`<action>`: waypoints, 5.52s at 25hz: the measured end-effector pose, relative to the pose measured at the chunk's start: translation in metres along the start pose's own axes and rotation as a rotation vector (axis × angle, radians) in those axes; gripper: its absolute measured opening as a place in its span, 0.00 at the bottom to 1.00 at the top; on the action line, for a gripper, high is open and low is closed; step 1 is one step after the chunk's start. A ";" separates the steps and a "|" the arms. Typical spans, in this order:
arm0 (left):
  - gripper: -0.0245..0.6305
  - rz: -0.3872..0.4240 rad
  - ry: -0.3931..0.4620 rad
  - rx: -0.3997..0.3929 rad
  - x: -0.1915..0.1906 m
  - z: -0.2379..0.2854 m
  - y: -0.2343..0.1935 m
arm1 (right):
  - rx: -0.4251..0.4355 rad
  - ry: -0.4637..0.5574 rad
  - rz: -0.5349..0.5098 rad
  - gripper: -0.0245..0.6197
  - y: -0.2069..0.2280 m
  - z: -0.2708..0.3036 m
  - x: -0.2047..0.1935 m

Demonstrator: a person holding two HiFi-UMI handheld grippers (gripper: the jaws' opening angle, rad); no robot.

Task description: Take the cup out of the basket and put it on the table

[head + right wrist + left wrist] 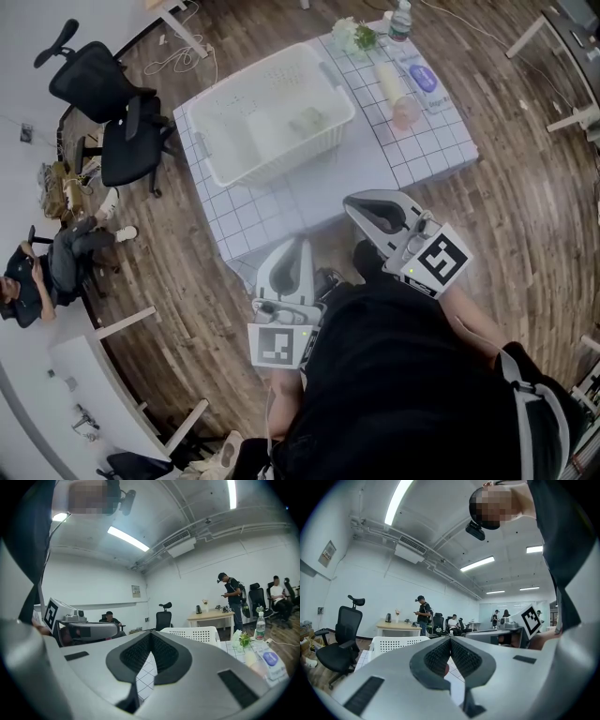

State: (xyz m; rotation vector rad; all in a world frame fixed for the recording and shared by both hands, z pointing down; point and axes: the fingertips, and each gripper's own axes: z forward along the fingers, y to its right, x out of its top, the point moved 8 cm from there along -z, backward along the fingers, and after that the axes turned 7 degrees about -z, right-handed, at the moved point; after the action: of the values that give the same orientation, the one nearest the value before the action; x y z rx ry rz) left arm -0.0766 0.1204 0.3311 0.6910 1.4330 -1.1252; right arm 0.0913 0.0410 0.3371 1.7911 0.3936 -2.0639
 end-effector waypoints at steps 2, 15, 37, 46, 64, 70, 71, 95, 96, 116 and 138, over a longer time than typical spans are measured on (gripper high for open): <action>0.05 0.002 -0.001 0.009 0.001 0.011 0.002 | 0.010 0.002 0.004 0.06 0.012 0.000 0.000; 0.05 -0.014 -0.010 0.091 0.005 0.065 0.017 | 0.087 0.042 -0.010 0.06 0.066 0.003 0.002; 0.05 0.024 -0.030 0.035 0.021 0.090 -0.052 | 0.045 0.057 -0.071 0.06 0.055 0.057 0.021; 0.05 0.011 -0.027 0.016 0.022 0.087 -0.081 | 0.010 0.021 -0.092 0.06 0.045 0.080 0.020; 0.05 -0.009 -0.058 -0.034 0.018 0.102 -0.124 | -0.028 -0.303 -0.200 0.14 0.109 0.148 0.001; 0.05 -0.017 -0.072 -0.037 0.017 0.108 -0.133 | 0.051 -0.423 -0.312 0.24 0.123 0.182 -0.004; 0.05 -0.020 -0.073 -0.037 0.016 0.109 -0.135 | 0.059 -0.435 -0.325 0.24 0.125 0.187 -0.004; 0.05 -0.043 -0.061 -0.029 0.017 0.126 -0.154 | 0.150 -0.672 -0.391 0.30 0.173 0.271 -0.057; 0.05 -0.042 -0.060 -0.032 0.018 0.126 -0.154 | 0.158 -0.696 -0.390 0.30 0.174 0.274 -0.060; 0.05 -0.034 -0.077 -0.039 0.017 0.126 -0.155 | 0.254 -1.031 -0.504 0.31 0.184 0.308 -0.120; 0.05 -0.052 -0.107 -0.038 0.010 0.129 -0.149 | 0.180 -1.208 -0.605 0.29 0.191 0.325 -0.178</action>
State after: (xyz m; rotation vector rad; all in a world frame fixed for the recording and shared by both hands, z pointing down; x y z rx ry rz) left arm -0.1595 -0.0541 0.3703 0.5608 1.3844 -1.1554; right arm -0.0874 -0.2559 0.5683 0.1966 0.3857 -3.1783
